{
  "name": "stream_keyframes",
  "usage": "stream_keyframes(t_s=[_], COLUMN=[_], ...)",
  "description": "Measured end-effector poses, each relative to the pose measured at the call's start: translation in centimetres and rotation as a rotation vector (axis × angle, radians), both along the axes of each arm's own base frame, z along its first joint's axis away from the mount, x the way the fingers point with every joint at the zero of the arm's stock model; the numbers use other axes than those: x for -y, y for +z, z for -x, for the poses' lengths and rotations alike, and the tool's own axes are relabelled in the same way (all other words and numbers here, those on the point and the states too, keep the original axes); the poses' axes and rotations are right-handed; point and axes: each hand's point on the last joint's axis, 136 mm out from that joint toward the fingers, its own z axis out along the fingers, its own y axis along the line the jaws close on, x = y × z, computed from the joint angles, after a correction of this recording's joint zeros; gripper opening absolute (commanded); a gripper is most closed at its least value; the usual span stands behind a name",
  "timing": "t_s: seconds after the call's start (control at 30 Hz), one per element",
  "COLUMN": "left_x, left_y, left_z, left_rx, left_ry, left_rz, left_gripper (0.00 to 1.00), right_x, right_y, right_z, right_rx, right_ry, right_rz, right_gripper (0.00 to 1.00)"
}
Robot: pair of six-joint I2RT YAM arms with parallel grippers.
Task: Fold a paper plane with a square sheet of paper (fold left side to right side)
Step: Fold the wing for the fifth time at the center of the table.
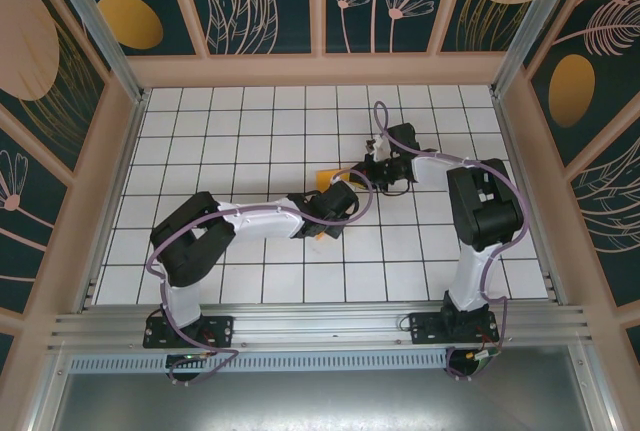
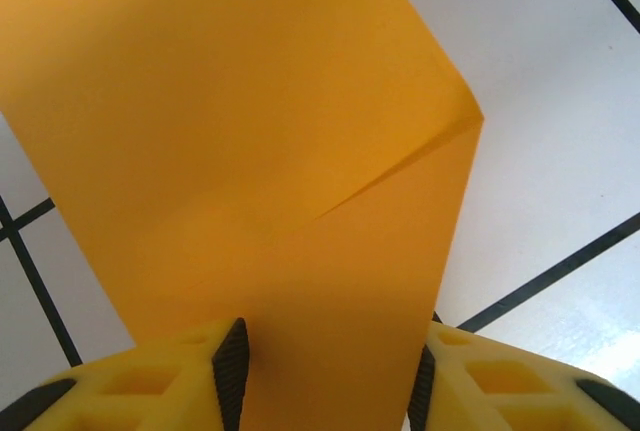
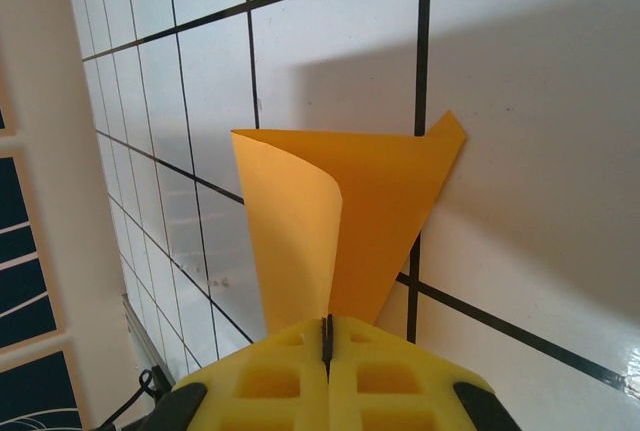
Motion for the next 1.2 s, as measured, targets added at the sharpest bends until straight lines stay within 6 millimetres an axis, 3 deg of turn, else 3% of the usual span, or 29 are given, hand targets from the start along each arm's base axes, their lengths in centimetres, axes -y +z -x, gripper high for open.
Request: stream_keyframes(t_s=[0.23,0.33,0.5,0.63,0.77,0.83,0.93,1.2], left_x=[0.1,0.1,0.4,1.5,3.0,3.6,4.2,5.5], left_y=[-0.3,-0.4,-0.4,0.6,2.0,2.2,1.6,-0.7], left_z=[0.1,0.2,0.4,0.1,-0.8,-1.3,-1.9,-1.9], left_rx=[-0.010,-0.015,-0.030,-0.048,-0.097,-0.135,-0.201,-0.350], left_ry=[0.005,0.007,-0.001,-0.013,-0.031,-0.039,-0.047,-0.066], left_rz=[0.002,0.004,0.017,0.062,0.152,0.191,0.235,0.289], left_gripper=[0.24,0.17,0.15,0.14,0.12,0.11,0.10,0.10], right_x=[0.0,0.1,0.6,2.2,6.0,7.9,10.0,12.7], right_y=[0.1,0.0,0.3,3.5,7.4,8.2,7.8,2.1], right_z=[-0.1,-0.2,-0.7,-2.1,-3.1,-3.0,-2.2,1.6], right_rx=[0.006,0.009,0.056,0.181,0.320,0.366,0.383,0.274], right_ry=[0.002,0.001,-0.012,-0.060,-0.164,-0.214,-0.261,-0.288], right_rz=[0.006,0.015,0.053,0.092,0.143,0.175,0.223,0.289], right_gripper=[0.01,0.13,0.36,0.50,0.59,0.62,0.64,0.66])
